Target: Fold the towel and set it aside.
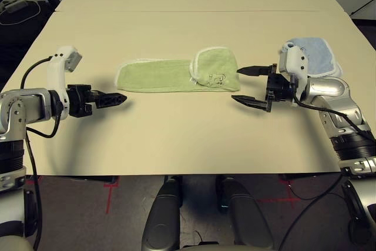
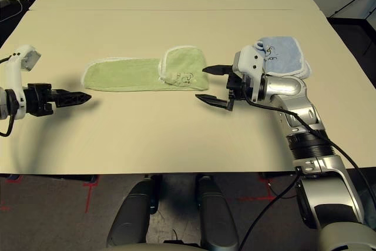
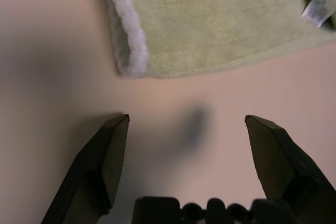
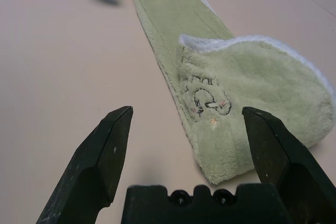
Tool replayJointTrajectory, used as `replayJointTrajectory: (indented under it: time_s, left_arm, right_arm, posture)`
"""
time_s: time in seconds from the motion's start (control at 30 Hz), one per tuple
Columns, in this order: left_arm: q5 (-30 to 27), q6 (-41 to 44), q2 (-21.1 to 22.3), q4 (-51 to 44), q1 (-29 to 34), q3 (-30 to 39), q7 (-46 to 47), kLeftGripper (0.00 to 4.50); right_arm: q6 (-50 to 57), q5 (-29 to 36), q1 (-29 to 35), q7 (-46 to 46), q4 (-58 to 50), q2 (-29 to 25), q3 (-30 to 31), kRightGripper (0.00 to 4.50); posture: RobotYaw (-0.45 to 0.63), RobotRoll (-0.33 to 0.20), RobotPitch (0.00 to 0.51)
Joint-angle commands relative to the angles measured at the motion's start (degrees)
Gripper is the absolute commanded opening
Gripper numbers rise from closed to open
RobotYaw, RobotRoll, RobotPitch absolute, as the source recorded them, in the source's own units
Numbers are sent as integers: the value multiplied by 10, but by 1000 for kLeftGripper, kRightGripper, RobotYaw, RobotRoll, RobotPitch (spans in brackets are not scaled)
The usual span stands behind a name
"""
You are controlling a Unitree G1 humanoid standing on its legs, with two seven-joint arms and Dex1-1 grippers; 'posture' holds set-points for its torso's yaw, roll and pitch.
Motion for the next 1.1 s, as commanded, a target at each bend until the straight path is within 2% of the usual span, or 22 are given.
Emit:
replayJointTrajectory:
  time_s: [0.03, 0.17, 0.3, 0.67, 1.1]
  left_arm:
    - [-14, 26, -34, 31, -23, 43, 37, 4500]
    - [-17, 35, -63, 50, -45, 68, 68, 4500]
    - [-17, 41, -73, 65, -54, 79, 84, 4500]
    - [-9, 36, -65, 97, -45, 72, 103, 4500]
    - [1, -4, -82, 134, -62, 105, 168, 4500]
  right_arm:
    - [2, -3, 6, 0, -10, -5, 2, 4484]
    - [6, -2, 8, 0, -16, -5, -1, 4484]
    - [9, -1, 11, -2, -22, -7, -3, 4484]
    - [13, 1, 13, -7, -31, -7, -4, 4484]
    - [14, 1, 15, -10, -35, -5, -3, 4484]
  posture:
    - [107, 0, 201]
    - [103, 0, 200]
    - [98, 0, 198]
    - [92, 0, 198]
    - [92, 0, 199]
